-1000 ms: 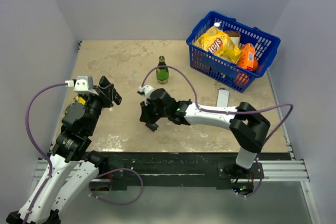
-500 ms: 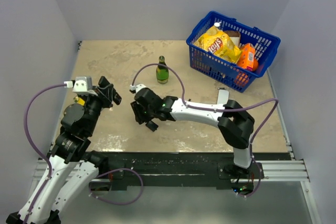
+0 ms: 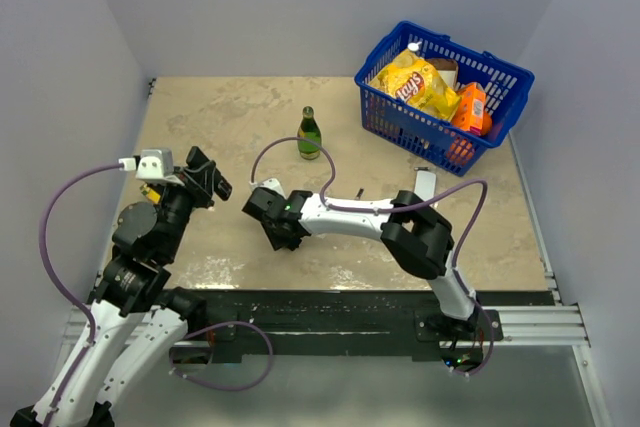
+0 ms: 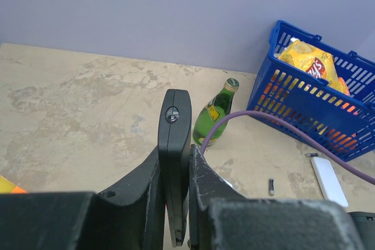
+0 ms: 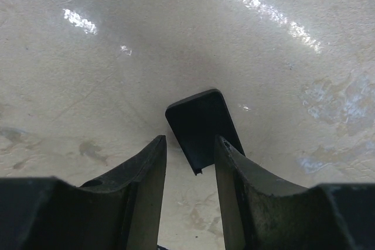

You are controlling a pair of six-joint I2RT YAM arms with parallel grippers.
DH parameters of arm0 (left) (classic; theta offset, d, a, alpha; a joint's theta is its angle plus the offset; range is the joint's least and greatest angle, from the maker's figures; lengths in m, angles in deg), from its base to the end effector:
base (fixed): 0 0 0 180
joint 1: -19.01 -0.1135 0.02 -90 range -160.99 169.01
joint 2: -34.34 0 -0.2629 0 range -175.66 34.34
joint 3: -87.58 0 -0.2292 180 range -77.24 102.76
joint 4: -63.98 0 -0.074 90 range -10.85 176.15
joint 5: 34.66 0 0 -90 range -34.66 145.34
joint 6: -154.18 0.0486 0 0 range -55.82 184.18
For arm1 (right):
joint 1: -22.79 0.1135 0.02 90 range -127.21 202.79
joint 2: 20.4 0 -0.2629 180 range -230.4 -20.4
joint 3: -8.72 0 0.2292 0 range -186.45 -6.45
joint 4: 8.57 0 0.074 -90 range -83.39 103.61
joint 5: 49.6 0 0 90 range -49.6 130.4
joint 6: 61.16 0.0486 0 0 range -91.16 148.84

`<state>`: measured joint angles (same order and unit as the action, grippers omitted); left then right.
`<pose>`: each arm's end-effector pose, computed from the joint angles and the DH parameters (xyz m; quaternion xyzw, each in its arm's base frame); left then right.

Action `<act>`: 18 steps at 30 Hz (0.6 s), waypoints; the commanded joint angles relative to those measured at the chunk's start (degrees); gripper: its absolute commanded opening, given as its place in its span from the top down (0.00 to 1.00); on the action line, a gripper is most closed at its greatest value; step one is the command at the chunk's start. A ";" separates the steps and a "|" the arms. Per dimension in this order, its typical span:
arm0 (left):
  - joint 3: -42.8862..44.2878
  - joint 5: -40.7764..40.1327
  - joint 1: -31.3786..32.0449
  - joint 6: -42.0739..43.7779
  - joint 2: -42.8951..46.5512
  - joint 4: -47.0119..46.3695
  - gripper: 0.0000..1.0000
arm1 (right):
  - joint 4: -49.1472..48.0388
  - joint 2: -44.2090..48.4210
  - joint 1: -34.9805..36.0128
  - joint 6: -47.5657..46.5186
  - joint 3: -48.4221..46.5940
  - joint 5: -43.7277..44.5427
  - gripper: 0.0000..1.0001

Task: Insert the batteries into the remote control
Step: Pick up the battery cover at the center of the board.

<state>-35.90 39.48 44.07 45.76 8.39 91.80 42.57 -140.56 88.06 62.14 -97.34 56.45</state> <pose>0.0976 -0.0310 0.3509 -0.0601 0.6880 -0.1771 0.7012 0.1900 0.3803 0.1754 -0.2376 0.9380 0.0720 0.2418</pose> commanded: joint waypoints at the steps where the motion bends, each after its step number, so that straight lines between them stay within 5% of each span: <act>1: -0.65 -0.31 0.52 0.75 0.82 -1.48 1.00 | 2.61 -0.60 0.64 0.81 -4.03 2.75 0.58; 18: -0.65 -0.23 0.96 1.01 0.64 -1.75 1.00 | 6.57 4.05 0.56 -6.76 6.07 10.21 0.58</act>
<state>-35.92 39.46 44.66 45.78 8.83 91.86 45.90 -139.36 88.52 57.40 -93.45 61.33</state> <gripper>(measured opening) 0.191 0.419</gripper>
